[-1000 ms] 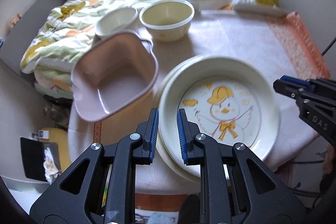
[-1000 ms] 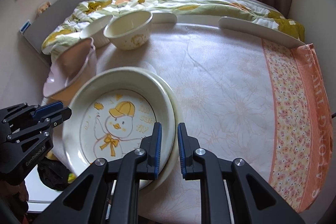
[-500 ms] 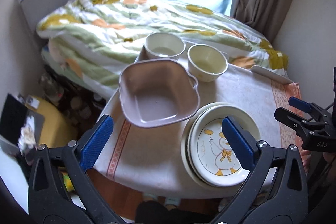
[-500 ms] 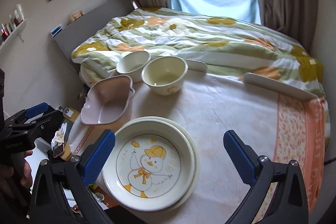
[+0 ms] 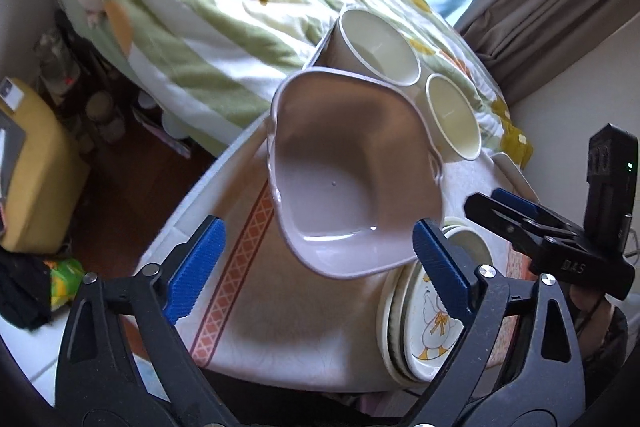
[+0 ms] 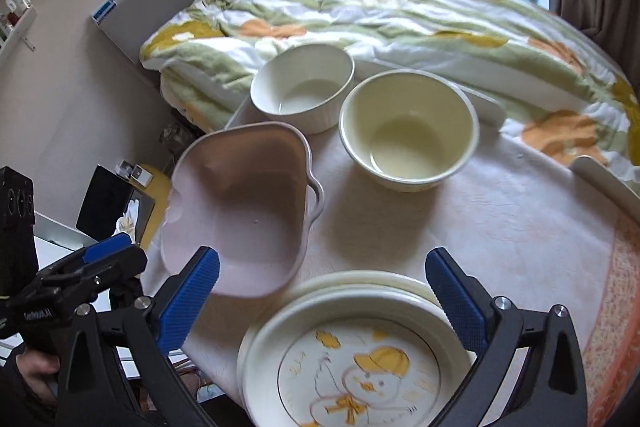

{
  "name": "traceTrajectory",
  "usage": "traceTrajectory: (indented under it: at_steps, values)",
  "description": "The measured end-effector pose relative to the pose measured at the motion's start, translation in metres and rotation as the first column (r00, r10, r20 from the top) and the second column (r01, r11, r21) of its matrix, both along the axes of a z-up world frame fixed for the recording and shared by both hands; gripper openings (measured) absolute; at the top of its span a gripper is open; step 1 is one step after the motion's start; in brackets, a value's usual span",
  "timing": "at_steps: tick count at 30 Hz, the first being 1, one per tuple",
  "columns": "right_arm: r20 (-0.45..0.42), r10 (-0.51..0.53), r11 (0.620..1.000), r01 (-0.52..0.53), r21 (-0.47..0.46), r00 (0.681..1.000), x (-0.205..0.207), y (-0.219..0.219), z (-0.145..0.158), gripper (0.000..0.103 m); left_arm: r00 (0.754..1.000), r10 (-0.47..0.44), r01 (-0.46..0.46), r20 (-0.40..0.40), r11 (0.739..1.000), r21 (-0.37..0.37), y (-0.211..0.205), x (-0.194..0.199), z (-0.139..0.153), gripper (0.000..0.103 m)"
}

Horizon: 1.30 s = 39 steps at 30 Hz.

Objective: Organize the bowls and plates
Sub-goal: 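Reach both grippers to the pink basin rim and close on it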

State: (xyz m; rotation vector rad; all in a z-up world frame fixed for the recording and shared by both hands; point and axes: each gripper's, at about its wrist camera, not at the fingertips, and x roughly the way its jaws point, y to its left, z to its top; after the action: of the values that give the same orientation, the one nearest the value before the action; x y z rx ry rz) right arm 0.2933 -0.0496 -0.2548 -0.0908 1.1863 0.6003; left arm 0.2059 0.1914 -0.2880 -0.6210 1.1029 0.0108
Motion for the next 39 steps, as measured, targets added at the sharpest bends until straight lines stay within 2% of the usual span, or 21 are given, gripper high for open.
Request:
traceTrajectory:
  at_steps: [2,4,6,7,8,9,11,13,14,16,22,30,36,39]
  values:
    - [-0.014,0.008,1.0,-0.008,-0.013,1.0,0.007,0.009,-0.009,0.103,0.999,-0.02,0.02,-0.027,1.0,-0.009,0.001,0.011,-0.013,0.092]
    - [-0.037,0.019,1.0,-0.019,-0.008,0.999,0.013,0.018,-0.019,0.1,0.998,-0.046,0.045,-0.048,0.999,-0.02,0.002,0.02,-0.024,0.084]
    - [-0.06,0.03,0.999,-0.031,-0.022,0.998,0.018,0.027,-0.027,0.081,0.996,-0.067,0.065,-0.059,0.997,-0.034,0.002,0.029,-0.03,0.076]
    - [-0.073,0.036,0.999,-0.038,-0.029,0.997,0.019,0.03,-0.033,0.074,0.995,-0.078,0.076,-0.064,0.997,-0.032,0.002,0.033,-0.032,0.072]
    - [-0.089,0.038,0.999,-0.042,-0.034,0.995,0.02,0.033,-0.038,0.061,0.994,-0.09,0.089,-0.069,0.996,-0.027,0.001,0.037,-0.035,0.07]
    - [-0.103,0.038,0.998,-0.042,-0.036,0.994,0.02,0.034,-0.041,0.054,0.992,-0.1,0.099,-0.075,0.995,-0.015,0.001,0.04,-0.036,0.067]
    - [-0.12,0.035,0.999,-0.039,-0.032,0.992,0.02,0.036,-0.047,0.047,0.989,-0.122,0.123,-0.087,0.992,0.012,-0.001,0.047,-0.039,0.057]
    - [-0.127,0.038,0.999,-0.042,-0.027,0.991,0.019,0.038,-0.05,0.033,0.985,-0.142,0.145,-0.101,0.989,0.02,-0.001,0.051,-0.043,0.037]
    - [-0.13,0.039,0.999,-0.042,-0.022,0.991,0.019,0.039,-0.051,0.026,0.982,-0.15,0.154,-0.113,0.988,0.023,-0.001,0.053,-0.046,0.032]
    - [-0.131,0.039,0.999,-0.042,-0.019,0.991,0.018,0.04,-0.052,0.018,0.979,-0.159,0.166,-0.125,0.985,0.043,-0.001,0.056,-0.048,0.025]
    - [-0.109,0.032,0.999,-0.033,-0.011,0.994,0.013,0.04,-0.045,0.015,0.977,-0.176,0.188,-0.121,0.978,0.094,-0.003,0.055,-0.039,0.023]
    - [-0.047,0.026,0.998,-0.023,0.052,0.999,-0.007,0.024,-0.016,0.015,0.978,-0.199,0.207,-0.058,0.959,0.194,-0.022,0.035,0.009,0.023]
    - [0.008,-0.009,0.997,0.009,0.073,1.0,-0.027,-0.024,0.013,0.015,0.969,-0.248,0.24,0.001,0.94,0.243,-0.076,0.025,0.052,0.023]
    - [0.043,-0.068,0.995,0.064,0.081,0.997,-0.041,-0.068,0.029,0.015,0.949,-0.314,0.299,0.023,0.92,0.254,-0.122,0.022,0.067,0.023]
